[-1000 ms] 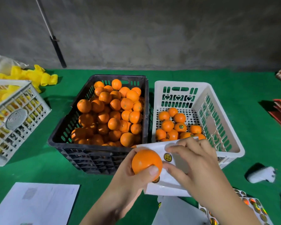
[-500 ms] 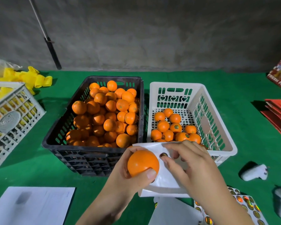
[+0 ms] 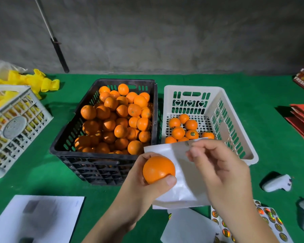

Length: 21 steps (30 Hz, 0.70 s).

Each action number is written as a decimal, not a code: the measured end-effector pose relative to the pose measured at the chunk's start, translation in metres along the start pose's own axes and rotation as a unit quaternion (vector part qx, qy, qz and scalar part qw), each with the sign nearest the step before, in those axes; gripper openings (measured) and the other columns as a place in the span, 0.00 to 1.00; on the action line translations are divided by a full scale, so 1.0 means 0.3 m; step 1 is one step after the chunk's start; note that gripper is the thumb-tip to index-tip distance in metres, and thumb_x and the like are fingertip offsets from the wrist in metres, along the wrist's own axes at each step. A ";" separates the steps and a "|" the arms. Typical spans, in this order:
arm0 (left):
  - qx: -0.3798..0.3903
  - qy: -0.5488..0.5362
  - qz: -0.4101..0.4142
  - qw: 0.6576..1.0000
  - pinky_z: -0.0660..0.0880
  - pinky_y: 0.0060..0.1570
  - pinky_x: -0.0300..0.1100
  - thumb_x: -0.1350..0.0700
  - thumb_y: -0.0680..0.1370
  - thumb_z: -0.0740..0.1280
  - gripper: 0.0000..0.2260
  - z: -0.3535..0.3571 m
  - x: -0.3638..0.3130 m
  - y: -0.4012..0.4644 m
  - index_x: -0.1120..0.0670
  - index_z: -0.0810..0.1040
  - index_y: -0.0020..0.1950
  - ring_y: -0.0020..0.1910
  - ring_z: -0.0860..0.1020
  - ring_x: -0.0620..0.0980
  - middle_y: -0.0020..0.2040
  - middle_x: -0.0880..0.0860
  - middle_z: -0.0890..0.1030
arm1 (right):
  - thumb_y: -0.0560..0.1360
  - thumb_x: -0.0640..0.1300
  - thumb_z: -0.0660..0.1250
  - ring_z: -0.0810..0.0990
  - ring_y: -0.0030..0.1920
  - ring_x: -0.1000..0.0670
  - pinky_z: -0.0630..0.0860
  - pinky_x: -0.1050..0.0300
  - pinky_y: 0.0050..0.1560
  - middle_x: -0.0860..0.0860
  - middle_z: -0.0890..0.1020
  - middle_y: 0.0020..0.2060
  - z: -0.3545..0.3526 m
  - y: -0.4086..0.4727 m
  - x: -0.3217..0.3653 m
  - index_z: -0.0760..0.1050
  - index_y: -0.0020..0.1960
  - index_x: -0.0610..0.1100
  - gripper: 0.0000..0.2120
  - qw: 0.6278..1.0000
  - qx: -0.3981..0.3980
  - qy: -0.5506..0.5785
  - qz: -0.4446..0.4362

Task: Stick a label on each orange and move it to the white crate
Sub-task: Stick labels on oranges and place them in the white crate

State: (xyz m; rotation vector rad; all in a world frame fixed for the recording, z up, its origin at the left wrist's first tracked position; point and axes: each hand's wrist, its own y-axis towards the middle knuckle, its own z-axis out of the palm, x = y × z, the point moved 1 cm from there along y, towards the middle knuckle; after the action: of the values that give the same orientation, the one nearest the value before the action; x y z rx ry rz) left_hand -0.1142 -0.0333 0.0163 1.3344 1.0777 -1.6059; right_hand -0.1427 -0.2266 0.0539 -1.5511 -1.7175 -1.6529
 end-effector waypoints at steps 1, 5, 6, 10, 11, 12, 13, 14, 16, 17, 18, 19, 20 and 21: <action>0.001 0.023 0.009 1.000 0.80 0.48 0.37 0.41 0.63 0.81 0.24 0.005 -0.001 -0.002 0.36 0.78 0.57 0.49 0.85 0.45 0.52 0.43 0.84 | 0.80 0.49 0.69 0.85 0.51 0.55 0.79 0.62 0.49 0.59 0.86 0.49 0.012 -0.004 0.017 0.83 0.55 0.53 0.06 0.999 0.019 -0.017 -0.035; 0.020 0.077 0.051 0.996 0.79 0.46 0.37 0.48 0.68 0.82 0.25 0.018 -0.010 -0.005 0.37 0.76 0.60 0.48 0.84 0.43 0.52 0.45 0.83 | 0.79 0.41 0.72 0.82 0.54 0.50 0.78 0.55 0.53 0.50 0.82 0.51 0.056 -0.022 0.029 0.86 0.57 0.44 0.08 0.983 0.120 -0.073 -0.115; 0.020 0.086 0.058 0.994 0.79 0.46 0.36 0.50 0.69 0.82 0.24 0.018 -0.012 -0.005 0.38 0.75 0.60 0.48 0.84 0.43 0.52 0.45 0.83 | 0.80 0.43 0.71 0.81 0.53 0.49 0.77 0.54 0.52 0.50 0.81 0.51 0.055 -0.024 0.028 0.87 0.57 0.44 0.09 0.981 0.139 -0.077 -0.108; -0.006 0.110 0.045 0.993 0.80 0.47 0.39 0.47 0.70 0.79 0.21 0.010 -0.010 -0.003 0.39 0.76 0.58 0.49 0.84 0.45 0.52 0.47 0.84 | 0.83 0.49 0.62 0.75 0.56 0.51 0.74 0.55 0.52 0.55 0.74 0.57 0.024 -0.024 0.035 0.78 0.71 0.50 0.18 0.947 0.254 -0.161 -0.115; -0.004 0.106 0.025 0.994 0.80 0.47 0.38 0.46 0.69 0.79 0.20 0.007 -0.011 0.000 0.39 0.76 0.59 0.49 0.85 0.45 0.52 0.47 0.85 | 0.82 0.48 0.59 0.73 0.57 0.52 0.74 0.57 0.51 0.56 0.70 0.59 0.017 -0.026 0.037 0.72 0.77 0.52 0.23 0.931 0.295 -0.185 -0.111; 0.007 0.094 -0.003 0.996 0.80 0.48 0.38 0.46 0.70 0.79 0.21 0.004 -0.012 0.003 0.40 0.77 0.60 0.50 0.85 0.45 0.52 0.47 0.85 | 0.79 0.48 0.56 0.69 0.58 0.54 0.72 0.60 0.49 0.56 0.66 0.61 0.014 -0.032 0.035 0.64 0.81 0.55 0.30 0.914 0.336 -0.204 -0.103; 0.026 0.071 -0.033 0.997 0.81 0.50 0.39 0.46 0.71 0.79 0.22 0.002 -0.011 0.008 0.41 0.77 0.62 0.52 0.85 0.46 0.53 0.48 0.86 | 0.76 0.48 0.55 0.66 0.60 0.56 0.70 0.64 0.48 0.57 0.63 0.62 0.017 -0.040 0.029 0.56 0.83 0.58 0.35 0.896 0.373 -0.221 -0.093; 0.045 0.046 -0.059 0.996 0.81 0.53 0.41 0.47 0.72 0.80 0.23 -0.001 -0.009 0.011 0.43 0.77 0.65 0.55 0.85 0.48 0.55 0.49 0.86 | 0.74 0.49 0.55 0.63 0.62 0.57 0.69 0.66 0.47 0.58 0.60 0.64 0.021 -0.047 0.020 0.50 0.84 0.59 0.39 0.883 0.397 -0.233 -0.090; 0.070 0.012 -0.091 0.993 0.80 0.61 0.49 0.50 0.75 0.79 0.24 -0.007 0.000 0.014 0.47 0.77 0.69 0.60 0.84 0.52 0.60 0.52 0.85 | 0.76 0.50 0.63 0.62 0.67 0.56 0.71 0.67 0.52 0.58 0.58 0.69 0.034 -0.049 0.010 0.52 0.83 0.58 0.38 0.889 0.374 -0.242 -0.107; 0.081 0.001 -0.098 0.992 0.79 0.64 0.52 0.50 0.75 0.79 0.25 -0.008 0.005 0.016 0.48 0.77 0.70 0.62 0.83 0.54 0.62 0.54 0.85 | 0.77 0.52 0.70 0.63 0.70 0.54 0.73 0.63 0.56 0.57 0.60 0.72 0.041 -0.045 0.007 0.58 0.82 0.56 0.37 0.900 0.343 -0.240 -0.119; 0.090 -0.011 -0.105 0.990 0.78 0.66 0.54 0.49 0.75 0.79 0.25 -0.008 0.008 0.018 0.47 0.76 0.71 0.64 0.82 0.54 0.63 0.55 0.84 | 0.76 0.53 0.76 0.65 0.72 0.52 0.74 0.59 0.61 0.56 0.63 0.74 0.048 -0.041 0.002 0.64 0.80 0.53 0.37 0.912 0.316 -0.230 -0.125; 0.099 -0.020 -0.111 0.989 0.78 0.67 0.54 0.48 0.75 0.79 0.26 -0.009 0.012 0.020 0.47 0.76 0.71 0.66 0.82 0.54 0.64 0.55 0.83 | 0.74 0.54 0.79 0.68 0.72 0.51 0.75 0.55 0.65 0.55 0.67 0.73 0.055 -0.038 -0.006 0.69 0.78 0.50 0.37 0.920 0.302 -0.216 -0.130; 0.107 -0.024 -0.115 0.987 0.78 0.68 0.53 0.47 0.75 0.79 0.26 -0.013 0.015 0.025 0.46 0.76 0.71 0.67 0.81 0.53 0.65 0.54 0.83 | 0.72 0.54 0.80 0.70 0.72 0.50 0.75 0.52 0.67 0.55 0.71 0.72 0.060 -0.036 -0.015 0.72 0.77 0.49 0.36 0.923 0.299 -0.205 -0.131; 0.117 -0.024 -0.116 0.986 0.77 0.69 0.52 0.45 0.76 0.79 0.26 -0.017 0.017 0.031 0.45 0.76 0.72 0.68 0.80 0.52 0.66 0.52 0.83 | 0.72 0.55 0.81 0.72 0.71 0.51 0.76 0.50 0.68 0.56 0.73 0.71 0.062 -0.033 -0.027 0.73 0.76 0.49 0.36 0.923 0.301 -0.199 -0.130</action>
State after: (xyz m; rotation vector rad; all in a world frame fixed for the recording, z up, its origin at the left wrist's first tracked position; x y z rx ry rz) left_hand -0.1047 -0.0318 0.0094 1.3506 1.0702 -1.9780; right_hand -0.1395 -0.2123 0.0368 -1.4442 -2.4290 -0.7738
